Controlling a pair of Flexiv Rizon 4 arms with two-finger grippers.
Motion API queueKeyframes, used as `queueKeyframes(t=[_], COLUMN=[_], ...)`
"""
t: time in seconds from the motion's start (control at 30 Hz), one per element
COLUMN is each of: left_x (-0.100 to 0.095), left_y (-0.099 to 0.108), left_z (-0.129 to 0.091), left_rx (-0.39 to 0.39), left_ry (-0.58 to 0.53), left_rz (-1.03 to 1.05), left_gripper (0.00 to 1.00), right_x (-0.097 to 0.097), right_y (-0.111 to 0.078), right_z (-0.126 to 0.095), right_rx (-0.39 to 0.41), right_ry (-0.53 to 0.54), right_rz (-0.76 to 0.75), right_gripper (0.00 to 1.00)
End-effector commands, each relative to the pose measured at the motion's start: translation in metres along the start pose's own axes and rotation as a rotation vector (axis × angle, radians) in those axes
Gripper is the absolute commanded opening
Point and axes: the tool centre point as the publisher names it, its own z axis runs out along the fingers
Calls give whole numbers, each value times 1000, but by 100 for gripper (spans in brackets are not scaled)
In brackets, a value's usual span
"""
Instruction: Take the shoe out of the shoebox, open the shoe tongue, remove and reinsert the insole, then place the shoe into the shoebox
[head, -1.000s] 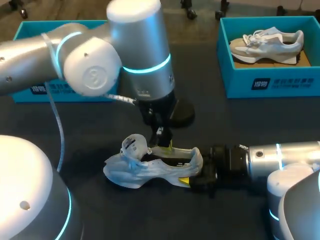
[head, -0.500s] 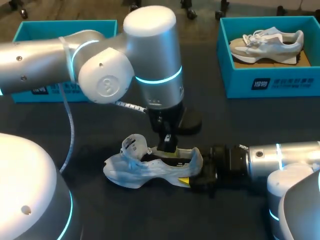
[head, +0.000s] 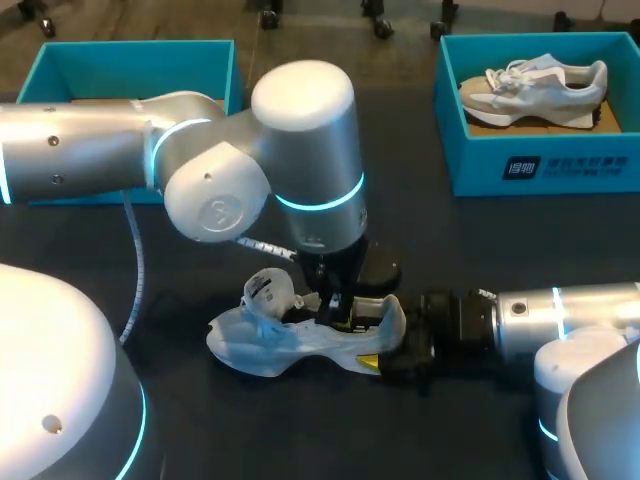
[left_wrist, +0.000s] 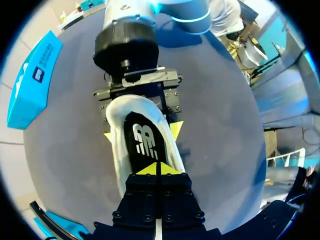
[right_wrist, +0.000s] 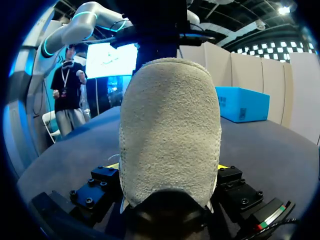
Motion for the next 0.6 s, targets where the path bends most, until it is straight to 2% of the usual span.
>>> queueKeyframes(t=[0.03,0.43,0.6], left_x=[-9,11,19], left_y=[-4,21,29], left_z=[18,16,22], left_rx=[-20,-42,-65], left_ry=[33,74,82], left_rz=[-7,7,6], left_gripper=[0,0,0], right_x=[0,0,0], right_y=[1,1,1], right_z=[1,1,1], right_rx=[4,4,4], right_ry=[-1,-1,-1], right_rz=[0,0,0], right_gripper=[0,0,0])
